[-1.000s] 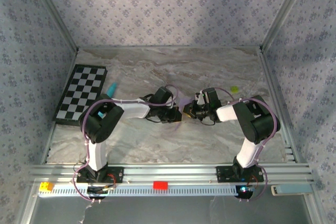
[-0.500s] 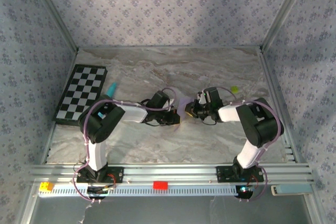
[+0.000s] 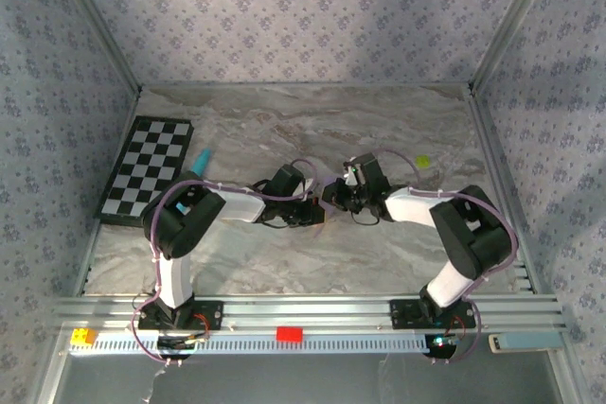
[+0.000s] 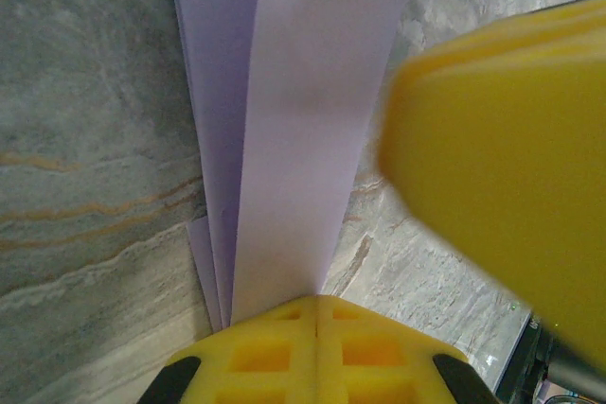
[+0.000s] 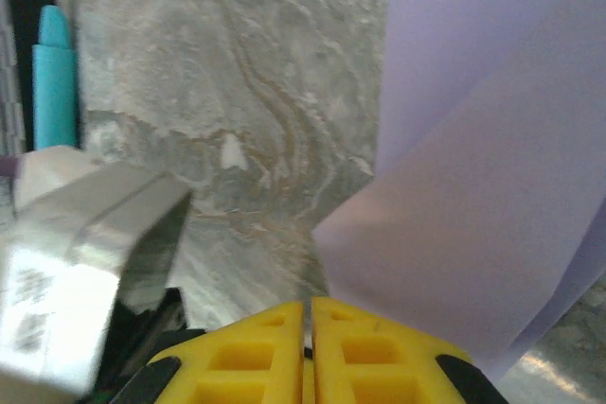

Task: Fold a paper plane with a square sheet of paper (pick it up from the middle)
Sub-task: Fold the wing for the fifth time at the center of the table.

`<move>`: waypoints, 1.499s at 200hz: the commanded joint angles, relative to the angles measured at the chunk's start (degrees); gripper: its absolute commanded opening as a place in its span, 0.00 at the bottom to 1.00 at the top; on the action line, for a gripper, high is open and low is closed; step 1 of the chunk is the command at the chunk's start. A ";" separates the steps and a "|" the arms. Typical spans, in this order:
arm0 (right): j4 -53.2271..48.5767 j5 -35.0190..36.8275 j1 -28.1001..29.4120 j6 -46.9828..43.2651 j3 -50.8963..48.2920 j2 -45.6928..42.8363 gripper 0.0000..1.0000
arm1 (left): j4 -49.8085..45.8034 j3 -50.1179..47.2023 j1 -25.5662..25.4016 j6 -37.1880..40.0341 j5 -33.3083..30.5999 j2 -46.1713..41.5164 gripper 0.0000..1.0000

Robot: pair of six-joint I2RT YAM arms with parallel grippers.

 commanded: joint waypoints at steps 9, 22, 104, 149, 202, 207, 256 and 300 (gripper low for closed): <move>-2.23 5.39 1.07 1.58 2.29 3.21 0.11 | -6.21 -2.17 -0.78 -0.38 -0.96 2.10 0.00; -2.52 7.61 1.18 1.95 1.75 3.91 0.11 | -6.10 -2.25 -0.82 -0.46 -0.99 2.21 0.00; 6.03 5.91 -6.97 6.34 -3.54 3.99 0.11 | -4.28 -4.26 -1.23 -1.77 -0.19 4.24 0.00; 5.33 5.25 -10.81 7.14 -3.40 3.57 0.11 | -3.13 -4.94 -1.78 -2.39 0.16 4.96 0.00; 2.02 3.56 -9.85 3.38 -1.41 -3.49 0.12 | -3.55 -4.43 -1.87 -2.30 0.13 4.61 0.00; 1.48 3.97 -9.48 3.15 -1.38 -4.10 0.12 | -3.67 -4.34 -1.91 -2.30 0.07 4.52 0.00; 3.15 3.90 -5.58 2.89 -1.02 -3.09 0.11 | -3.83 -4.35 -1.83 -2.12 -0.05 4.27 0.00; 2.56 0.19 -4.94 2.67 3.50 4.97 0.11 | -4.37 -3.84 -1.84 -1.87 -0.06 4.33 0.00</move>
